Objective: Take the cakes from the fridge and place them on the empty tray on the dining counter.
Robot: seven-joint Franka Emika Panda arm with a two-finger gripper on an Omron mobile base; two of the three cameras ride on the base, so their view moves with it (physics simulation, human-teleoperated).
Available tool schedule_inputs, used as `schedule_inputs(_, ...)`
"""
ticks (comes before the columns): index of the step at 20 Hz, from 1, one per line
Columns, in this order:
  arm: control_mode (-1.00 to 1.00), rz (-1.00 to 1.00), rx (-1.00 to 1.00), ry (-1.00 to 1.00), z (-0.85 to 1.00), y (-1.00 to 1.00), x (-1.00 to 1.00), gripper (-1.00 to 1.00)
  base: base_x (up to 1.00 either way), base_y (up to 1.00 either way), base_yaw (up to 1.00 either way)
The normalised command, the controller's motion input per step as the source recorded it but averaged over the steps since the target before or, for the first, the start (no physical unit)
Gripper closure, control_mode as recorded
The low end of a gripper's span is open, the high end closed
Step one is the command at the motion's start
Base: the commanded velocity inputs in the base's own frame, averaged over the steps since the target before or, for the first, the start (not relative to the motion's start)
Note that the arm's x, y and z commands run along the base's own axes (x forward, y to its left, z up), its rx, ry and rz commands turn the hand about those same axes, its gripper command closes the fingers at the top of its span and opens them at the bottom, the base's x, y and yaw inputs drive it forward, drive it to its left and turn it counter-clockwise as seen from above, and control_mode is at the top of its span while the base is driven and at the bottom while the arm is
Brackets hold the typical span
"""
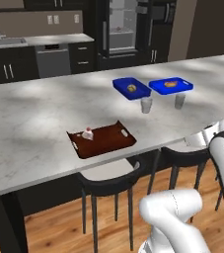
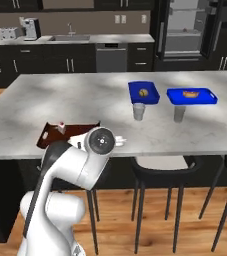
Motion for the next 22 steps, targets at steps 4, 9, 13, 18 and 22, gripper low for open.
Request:
schedule_inputs(4,1.0,0.0,0.0,0.0,0.0,0.0,0.0,-1.0,-1.0,-0.41,0.0)
schedule_inputs(9,1.0,0.0,0.0,0.0,0.0,0.0,0.0,-1.0,-0.82,-0.08,0.0)
schedule_inputs(13,1.0,0.0,0.0,0.0,0.0,0.0,0.0,-1.0,-0.44,0.43,0.0)
schedule_inputs(18,1.0,0.0,0.0,0.0,0.0,0.0,0.0,-1.0,0.0,0.99,0.01)
schedule_inputs(22,1.0,0.0,0.0,0.0,0.0,0.0,0.0,-1.0,0.27,1.0,0.0)
